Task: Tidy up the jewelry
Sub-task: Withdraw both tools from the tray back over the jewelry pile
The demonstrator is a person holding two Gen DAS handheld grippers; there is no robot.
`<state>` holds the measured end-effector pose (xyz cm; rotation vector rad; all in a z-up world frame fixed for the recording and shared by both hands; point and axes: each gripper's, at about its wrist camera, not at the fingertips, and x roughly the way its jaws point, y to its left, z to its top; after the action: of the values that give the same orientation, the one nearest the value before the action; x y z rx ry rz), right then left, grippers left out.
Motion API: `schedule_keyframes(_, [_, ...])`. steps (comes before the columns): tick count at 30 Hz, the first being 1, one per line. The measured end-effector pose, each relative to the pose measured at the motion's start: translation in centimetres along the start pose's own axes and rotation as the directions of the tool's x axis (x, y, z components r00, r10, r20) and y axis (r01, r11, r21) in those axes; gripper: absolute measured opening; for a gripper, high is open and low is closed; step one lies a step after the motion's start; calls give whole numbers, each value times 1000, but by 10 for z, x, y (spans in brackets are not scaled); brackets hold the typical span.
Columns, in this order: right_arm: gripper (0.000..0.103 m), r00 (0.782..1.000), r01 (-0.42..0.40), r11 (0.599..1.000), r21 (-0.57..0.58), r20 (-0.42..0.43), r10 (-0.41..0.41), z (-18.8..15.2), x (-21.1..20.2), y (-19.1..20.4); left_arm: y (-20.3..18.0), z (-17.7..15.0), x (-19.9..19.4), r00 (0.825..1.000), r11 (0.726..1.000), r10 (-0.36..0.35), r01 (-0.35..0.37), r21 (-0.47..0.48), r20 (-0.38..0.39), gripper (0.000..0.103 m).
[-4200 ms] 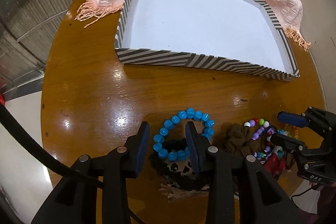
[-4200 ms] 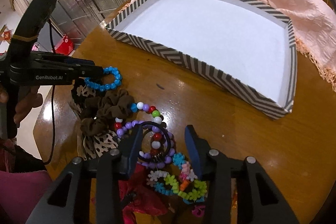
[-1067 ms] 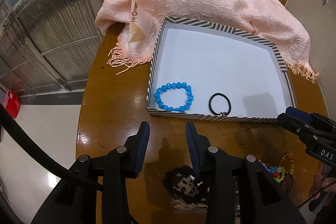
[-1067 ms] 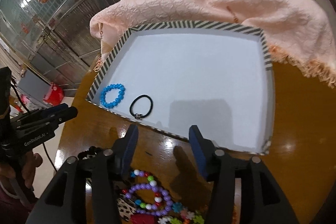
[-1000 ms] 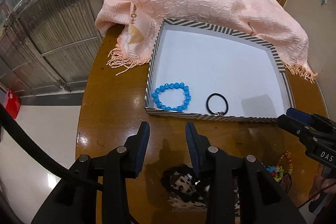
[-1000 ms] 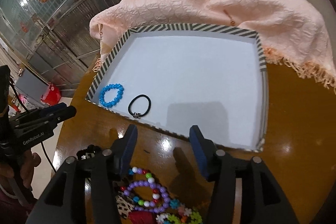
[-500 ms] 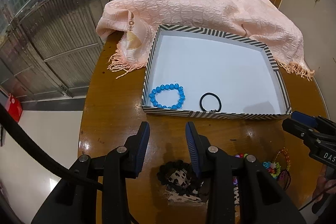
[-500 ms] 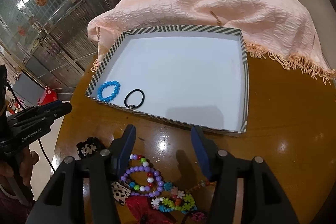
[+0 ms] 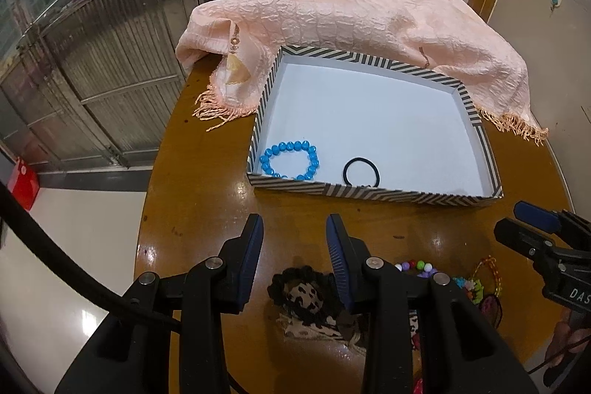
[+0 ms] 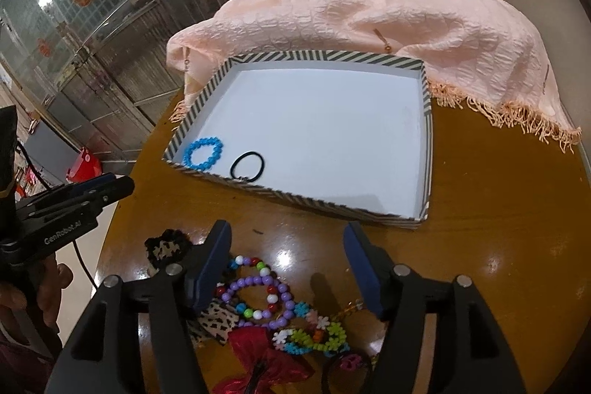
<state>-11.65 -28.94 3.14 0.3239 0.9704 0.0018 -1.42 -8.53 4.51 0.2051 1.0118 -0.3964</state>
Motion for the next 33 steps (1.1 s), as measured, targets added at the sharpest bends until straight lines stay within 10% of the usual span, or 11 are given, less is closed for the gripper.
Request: schedule_keyframes(33, [67,1000,12,1000,-7,-5,-13,-53,-21,24,1,-52,-28,1000,1000,13,-13,27,12,26])
